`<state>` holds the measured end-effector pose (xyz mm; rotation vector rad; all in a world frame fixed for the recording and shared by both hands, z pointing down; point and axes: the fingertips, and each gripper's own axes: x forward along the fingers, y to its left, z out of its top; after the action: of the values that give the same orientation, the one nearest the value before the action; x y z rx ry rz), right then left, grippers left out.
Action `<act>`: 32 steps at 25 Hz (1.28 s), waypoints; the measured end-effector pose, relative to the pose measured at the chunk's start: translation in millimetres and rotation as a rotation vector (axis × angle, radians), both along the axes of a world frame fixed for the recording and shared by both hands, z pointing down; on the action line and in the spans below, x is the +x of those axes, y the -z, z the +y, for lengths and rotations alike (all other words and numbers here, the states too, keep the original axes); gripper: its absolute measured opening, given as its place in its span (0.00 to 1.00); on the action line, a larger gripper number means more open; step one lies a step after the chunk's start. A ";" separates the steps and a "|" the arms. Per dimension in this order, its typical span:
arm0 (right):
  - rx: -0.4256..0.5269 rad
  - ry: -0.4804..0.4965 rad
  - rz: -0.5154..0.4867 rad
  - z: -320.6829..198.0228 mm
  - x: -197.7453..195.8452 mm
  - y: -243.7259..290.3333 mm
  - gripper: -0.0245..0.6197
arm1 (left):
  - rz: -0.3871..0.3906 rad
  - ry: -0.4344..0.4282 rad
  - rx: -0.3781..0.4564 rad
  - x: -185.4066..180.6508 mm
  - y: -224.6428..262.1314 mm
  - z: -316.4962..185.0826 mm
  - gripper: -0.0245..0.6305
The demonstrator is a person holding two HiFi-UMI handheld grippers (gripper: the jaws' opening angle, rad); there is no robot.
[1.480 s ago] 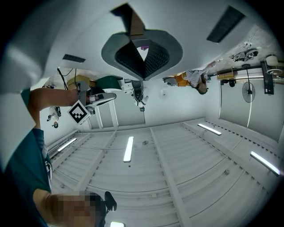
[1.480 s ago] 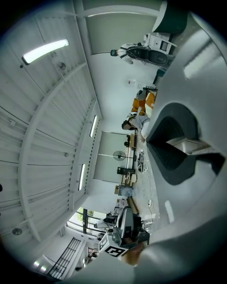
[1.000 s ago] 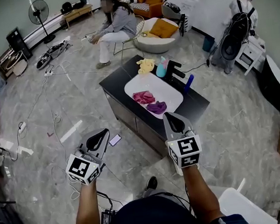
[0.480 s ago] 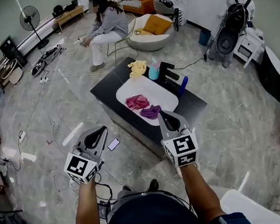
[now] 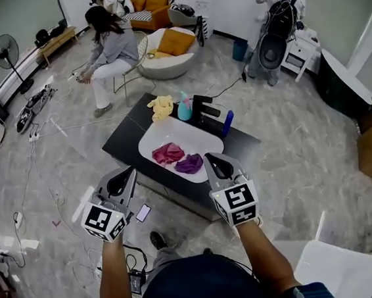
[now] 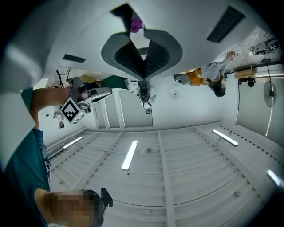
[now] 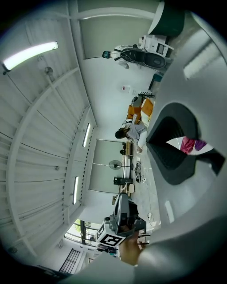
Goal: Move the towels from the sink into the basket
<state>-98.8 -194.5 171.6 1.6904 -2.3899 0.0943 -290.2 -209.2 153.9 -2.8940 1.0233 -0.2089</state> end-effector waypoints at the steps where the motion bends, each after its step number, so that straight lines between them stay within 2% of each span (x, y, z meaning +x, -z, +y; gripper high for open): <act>1: 0.002 -0.015 0.005 -7.0 -5.5 2.7 0.05 | 0.008 -0.015 0.005 -5.0 2.5 -11.5 0.05; 11: 0.012 -0.127 0.018 -87.7 -68.6 15.4 0.05 | 0.019 -0.136 0.011 -64.8 14.2 -110.2 0.05; 19: 0.016 -0.181 0.030 -135.2 -110.6 23.5 0.05 | 0.039 -0.189 0.023 -108.6 20.6 -167.4 0.05; 25: -0.010 -0.186 0.035 -168.1 -119.0 11.9 0.05 | 0.047 -0.198 0.017 -113.9 15.6 -207.2 0.05; 32: -0.044 -0.185 0.008 -226.5 -106.4 -18.2 0.05 | -0.007 -0.205 -0.018 -92.2 -7.2 -270.9 0.05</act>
<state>-205.3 -421.0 189.8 1.8835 -2.2037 0.1671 -382.4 -480.2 161.1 -2.9851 0.7195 -0.2166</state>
